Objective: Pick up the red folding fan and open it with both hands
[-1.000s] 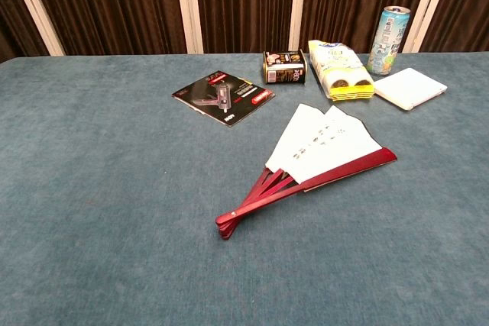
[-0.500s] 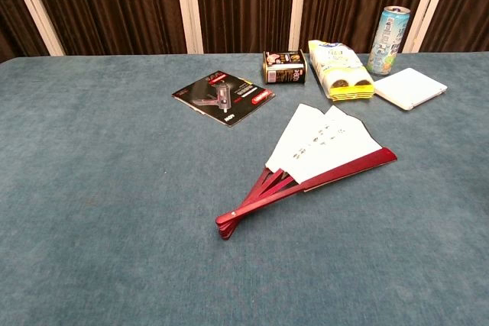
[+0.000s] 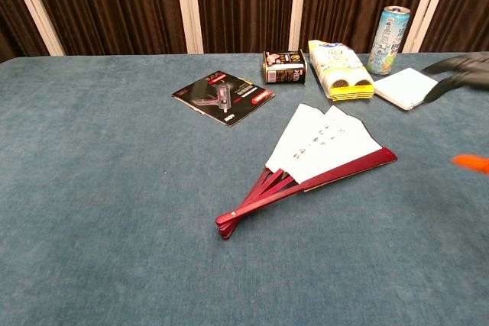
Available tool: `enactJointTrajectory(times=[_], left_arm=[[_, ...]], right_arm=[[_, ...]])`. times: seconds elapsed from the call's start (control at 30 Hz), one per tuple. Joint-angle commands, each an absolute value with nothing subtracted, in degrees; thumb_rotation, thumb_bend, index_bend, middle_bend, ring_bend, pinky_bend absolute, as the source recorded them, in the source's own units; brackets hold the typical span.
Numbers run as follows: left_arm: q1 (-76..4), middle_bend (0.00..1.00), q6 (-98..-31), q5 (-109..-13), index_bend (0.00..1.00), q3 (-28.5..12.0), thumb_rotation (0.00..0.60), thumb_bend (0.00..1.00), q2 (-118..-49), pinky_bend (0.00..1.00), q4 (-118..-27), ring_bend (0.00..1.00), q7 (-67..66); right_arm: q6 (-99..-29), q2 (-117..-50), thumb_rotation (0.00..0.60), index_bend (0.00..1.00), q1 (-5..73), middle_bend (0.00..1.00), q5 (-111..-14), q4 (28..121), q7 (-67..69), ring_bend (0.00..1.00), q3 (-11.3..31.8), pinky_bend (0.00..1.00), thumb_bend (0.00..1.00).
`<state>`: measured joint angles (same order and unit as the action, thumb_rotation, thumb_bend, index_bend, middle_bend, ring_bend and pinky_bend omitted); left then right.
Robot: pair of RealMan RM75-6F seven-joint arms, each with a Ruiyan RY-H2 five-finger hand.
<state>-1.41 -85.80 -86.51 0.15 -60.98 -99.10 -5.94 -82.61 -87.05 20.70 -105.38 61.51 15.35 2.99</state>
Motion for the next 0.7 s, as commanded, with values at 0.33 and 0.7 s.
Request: enactJointTrajectory(times=[0.33, 0.7], left_arm=[[-1.6, 0.0, -85.5, -86.2, 0.0, 0.0, 0.6, 0.0, -61.1, 0.0, -99.2, 0.0, -6.0], [-2.1, 0.0, -84.7, -85.5, 0.0, -0.2, 0.6, 0.0, -61.1, 0.0, -99.3, 0.0, -6.0]], right_arm=[[-80.1, -100.5, 0.6, 0.36, 25.5, 0.14, -105.0, 48.0, 18.5, 0.05, 1.4, 0.0, 0.27], [-79.9, -107.7, 0.6, 0.41, 26.8, 0.15, -103.1, 41.0, 20.4, 0.05, 0.7, 0.0, 0.27]])
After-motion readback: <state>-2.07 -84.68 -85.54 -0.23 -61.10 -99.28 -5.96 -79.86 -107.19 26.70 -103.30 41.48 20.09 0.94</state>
